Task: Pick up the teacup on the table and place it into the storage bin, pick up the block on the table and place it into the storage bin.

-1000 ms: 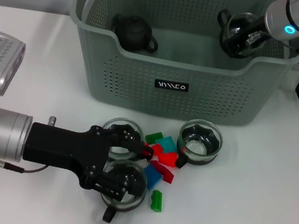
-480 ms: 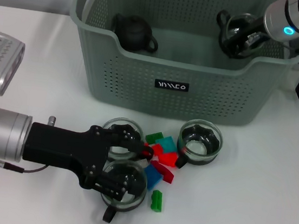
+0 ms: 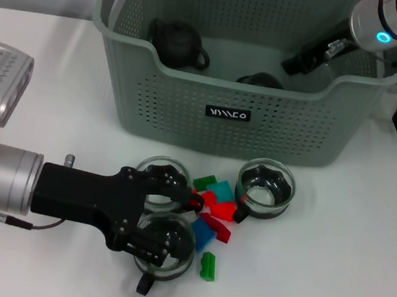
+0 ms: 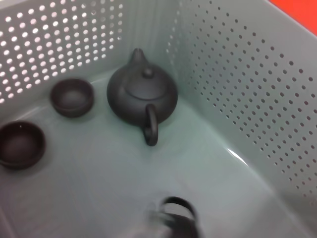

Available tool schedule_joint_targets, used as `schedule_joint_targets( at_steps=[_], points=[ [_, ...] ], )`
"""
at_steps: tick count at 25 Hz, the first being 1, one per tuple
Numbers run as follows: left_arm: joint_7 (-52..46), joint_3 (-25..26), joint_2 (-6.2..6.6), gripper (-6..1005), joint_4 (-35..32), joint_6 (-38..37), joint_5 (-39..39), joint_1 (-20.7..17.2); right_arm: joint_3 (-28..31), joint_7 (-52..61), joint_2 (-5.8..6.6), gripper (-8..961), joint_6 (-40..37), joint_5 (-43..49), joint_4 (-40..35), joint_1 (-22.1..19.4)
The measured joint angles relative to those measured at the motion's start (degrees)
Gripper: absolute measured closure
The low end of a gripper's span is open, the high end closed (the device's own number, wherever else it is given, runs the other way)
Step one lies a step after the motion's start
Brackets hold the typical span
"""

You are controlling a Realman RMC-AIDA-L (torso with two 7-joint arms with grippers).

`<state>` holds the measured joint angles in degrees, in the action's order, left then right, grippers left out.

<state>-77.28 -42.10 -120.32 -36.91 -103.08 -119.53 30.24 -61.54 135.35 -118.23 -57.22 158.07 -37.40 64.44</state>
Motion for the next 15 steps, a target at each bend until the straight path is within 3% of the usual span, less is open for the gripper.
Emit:
schedule_joint_targets(
  at_steps=[4, 8, 15],
  points=[
    [0.0, 0.0, 0.0, 48, 0.0, 0.0, 0.0, -0.1, 0.6, 0.0, -0.59, 487, -1.2, -0.5, -3.7, -1.1],
    [0.0, 0.0, 0.0, 47, 0.0, 0.0, 0.0, -0.2, 0.9, -0.7, -1.42, 285, -4.9, -4.7, -14.6, -5.0],
    [0.0, 0.1, -0.07, 47, -0.1, 0.3, 0.0, -0.7, 0.9, -4.1, -0.42, 224, -19.1, -20.5, -32.5, -13.2]
  ],
)
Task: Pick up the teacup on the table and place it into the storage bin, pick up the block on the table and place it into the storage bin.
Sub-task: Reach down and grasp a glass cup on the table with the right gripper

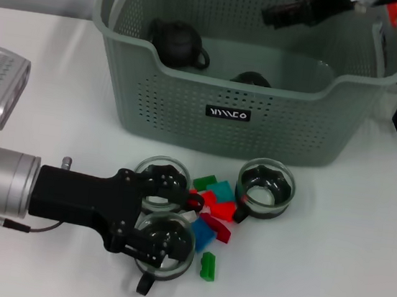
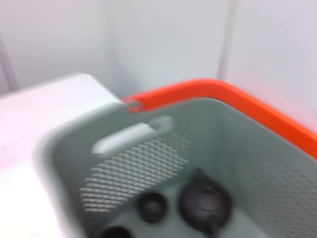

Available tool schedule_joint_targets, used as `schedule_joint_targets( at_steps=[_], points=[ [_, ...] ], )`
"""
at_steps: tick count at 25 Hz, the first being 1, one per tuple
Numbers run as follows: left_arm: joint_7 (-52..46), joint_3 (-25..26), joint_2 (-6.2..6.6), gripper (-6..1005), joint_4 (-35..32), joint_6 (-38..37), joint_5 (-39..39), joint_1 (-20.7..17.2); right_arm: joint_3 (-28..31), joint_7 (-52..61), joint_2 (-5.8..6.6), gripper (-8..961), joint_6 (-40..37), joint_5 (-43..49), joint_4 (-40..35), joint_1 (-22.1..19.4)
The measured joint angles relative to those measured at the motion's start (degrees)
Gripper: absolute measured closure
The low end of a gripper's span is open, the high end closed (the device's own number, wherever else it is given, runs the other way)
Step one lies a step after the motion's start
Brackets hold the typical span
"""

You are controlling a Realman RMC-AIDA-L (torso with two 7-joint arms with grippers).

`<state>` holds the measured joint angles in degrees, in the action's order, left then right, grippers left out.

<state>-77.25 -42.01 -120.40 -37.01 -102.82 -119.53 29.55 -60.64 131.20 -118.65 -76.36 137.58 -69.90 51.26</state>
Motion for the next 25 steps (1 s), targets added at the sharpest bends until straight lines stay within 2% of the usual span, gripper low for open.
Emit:
schedule_joint_targets(
  at_steps=[3, 7, 14, 20, 25],
  points=[
    [0.0, 0.0, -0.05, 48, 0.1, 0.1, 0.0, -0.1, 0.0, -2.1, 0.21, 225, -6.8, -5.7, -7.5, -3.8],
    [0.0, 0.0, -0.1, 47, 0.1, 0.1, 0.0, -0.1, 0.0, -5.1, 0.25, 227, -15.6, -8.4, -14.5, -6.9],
    [0.1, 0.0, -0.1, 47, 0.1, 0.1, 0.0, -0.1, -0.6, -11.7, 0.21, 234, -31.1, -6.3, -15.9, -8.3],
    [0.1, 0.0, -0.1, 47, 0.0, 0.3, 0.0, -0.1, -3.2, -13.2, -1.41, 235, -34.7, 0.3, -15.7, -8.4],
    [0.1, 0.7, -0.1, 48, 0.0, 0.3, 0.0, -0.1, -8.5, -13.2, -1.47, 236, -33.1, 3.6, -14.3, -8.8]
  ],
)
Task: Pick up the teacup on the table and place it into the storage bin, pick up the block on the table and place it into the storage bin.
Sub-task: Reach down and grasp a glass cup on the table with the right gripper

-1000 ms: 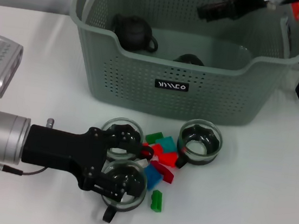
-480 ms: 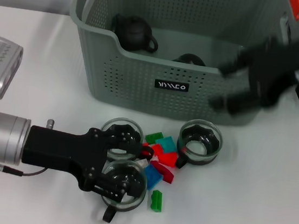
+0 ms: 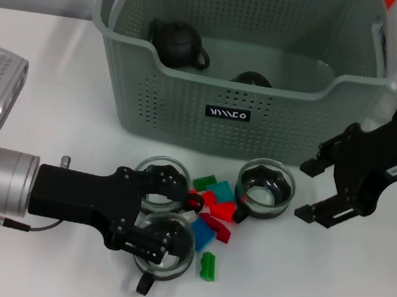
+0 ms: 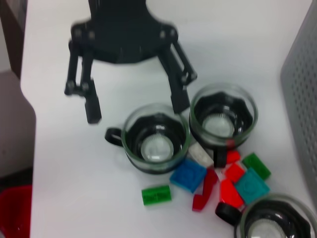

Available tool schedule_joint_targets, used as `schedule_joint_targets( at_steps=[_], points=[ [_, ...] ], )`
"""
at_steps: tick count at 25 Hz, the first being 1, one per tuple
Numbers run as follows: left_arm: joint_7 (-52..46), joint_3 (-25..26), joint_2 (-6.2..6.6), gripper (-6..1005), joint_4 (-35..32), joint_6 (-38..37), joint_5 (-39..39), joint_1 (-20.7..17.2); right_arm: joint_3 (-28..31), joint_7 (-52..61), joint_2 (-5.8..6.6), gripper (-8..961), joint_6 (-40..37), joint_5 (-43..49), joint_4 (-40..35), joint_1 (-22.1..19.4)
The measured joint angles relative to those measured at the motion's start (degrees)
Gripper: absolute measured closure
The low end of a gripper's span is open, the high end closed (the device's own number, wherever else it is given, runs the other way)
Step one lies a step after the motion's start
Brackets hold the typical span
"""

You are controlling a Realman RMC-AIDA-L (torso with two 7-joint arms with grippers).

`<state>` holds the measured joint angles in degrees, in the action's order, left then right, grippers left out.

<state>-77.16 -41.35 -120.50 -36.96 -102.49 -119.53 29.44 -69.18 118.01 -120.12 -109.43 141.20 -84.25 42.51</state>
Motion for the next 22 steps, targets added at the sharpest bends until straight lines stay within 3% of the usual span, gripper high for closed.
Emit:
schedule_joint_targets(
  at_steps=[13, 22],
  points=[
    [0.1, 0.1, -0.09, 48, 0.0, -0.1, -0.1, -0.4, -13.6, -0.5, -0.04, 236, 15.5, 2.4, 10.8, 0.9],
    [0.1, 0.1, -0.18, 48, 0.0, 0.0, -0.2, -0.3, -17.2, -0.8, -0.12, 237, 21.8, 4.1, 18.0, 3.7]
  ],
)
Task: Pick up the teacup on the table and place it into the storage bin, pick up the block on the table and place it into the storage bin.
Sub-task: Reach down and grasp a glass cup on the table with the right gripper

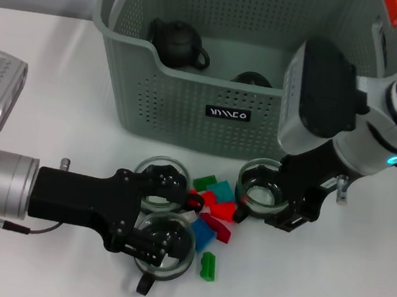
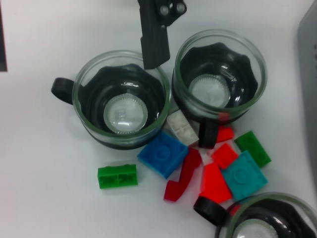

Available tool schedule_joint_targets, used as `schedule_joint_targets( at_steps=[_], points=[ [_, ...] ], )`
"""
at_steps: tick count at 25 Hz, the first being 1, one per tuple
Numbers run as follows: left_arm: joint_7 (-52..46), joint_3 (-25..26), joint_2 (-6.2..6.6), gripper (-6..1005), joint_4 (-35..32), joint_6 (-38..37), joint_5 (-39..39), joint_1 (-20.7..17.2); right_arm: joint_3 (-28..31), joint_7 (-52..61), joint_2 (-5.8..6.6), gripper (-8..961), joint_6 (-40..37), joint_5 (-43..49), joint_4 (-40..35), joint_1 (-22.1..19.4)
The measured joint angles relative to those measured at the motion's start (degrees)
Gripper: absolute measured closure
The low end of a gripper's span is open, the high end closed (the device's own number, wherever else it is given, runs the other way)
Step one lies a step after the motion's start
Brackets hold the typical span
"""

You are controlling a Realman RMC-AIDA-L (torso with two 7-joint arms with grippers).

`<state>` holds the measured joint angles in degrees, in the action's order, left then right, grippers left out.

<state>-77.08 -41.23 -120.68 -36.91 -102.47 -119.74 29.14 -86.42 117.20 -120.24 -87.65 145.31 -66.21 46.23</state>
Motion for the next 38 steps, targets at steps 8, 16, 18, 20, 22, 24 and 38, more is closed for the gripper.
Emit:
schedule_joint_targets(
  at_steps=[8, 16, 18, 20, 22, 24, 38],
  points=[
    [0.0, 0.0, 0.01, 47, 0.0, 0.1, 0.2, -0.1, -5.4, 0.5, -0.15, 236, 4.8, 1.3, 4.7, 1.2],
    [0.0, 0.0, -0.04, 47, 0.0, 0.1, 0.2, 0.0, -8.5, 0.9, -0.33, 236, 9.7, 1.3, 7.7, 1.8],
    [0.0, 0.0, -0.06, 47, 0.0, 0.1, 0.2, 0.0, -9.4, 1.1, -0.34, 236, 11.0, 1.3, 8.5, 1.9],
    [-0.1, 0.0, -0.07, 47, 0.0, 0.1, 0.2, 0.0, -10.5, 1.3, -0.38, 236, 12.1, 1.3, 9.0, 1.9],
    [0.0, 0.1, -0.09, 47, 0.0, 0.1, 0.2, 0.0, -11.2, 1.5, -0.42, 236, 12.8, 1.3, 9.4, 1.9],
    [0.0, 0.2, -0.14, 47, 0.1, 0.1, 0.2, 0.0, -11.7, 1.6, -0.43, 237, 13.4, 1.3, 9.6, 1.9],
    [0.0, 0.5, -0.17, 48, 0.2, 0.2, 0.2, 0.0, -12.6, 1.7, -0.43, 255, 12.1, 1.3, 10.4, 2.3]
  ],
)
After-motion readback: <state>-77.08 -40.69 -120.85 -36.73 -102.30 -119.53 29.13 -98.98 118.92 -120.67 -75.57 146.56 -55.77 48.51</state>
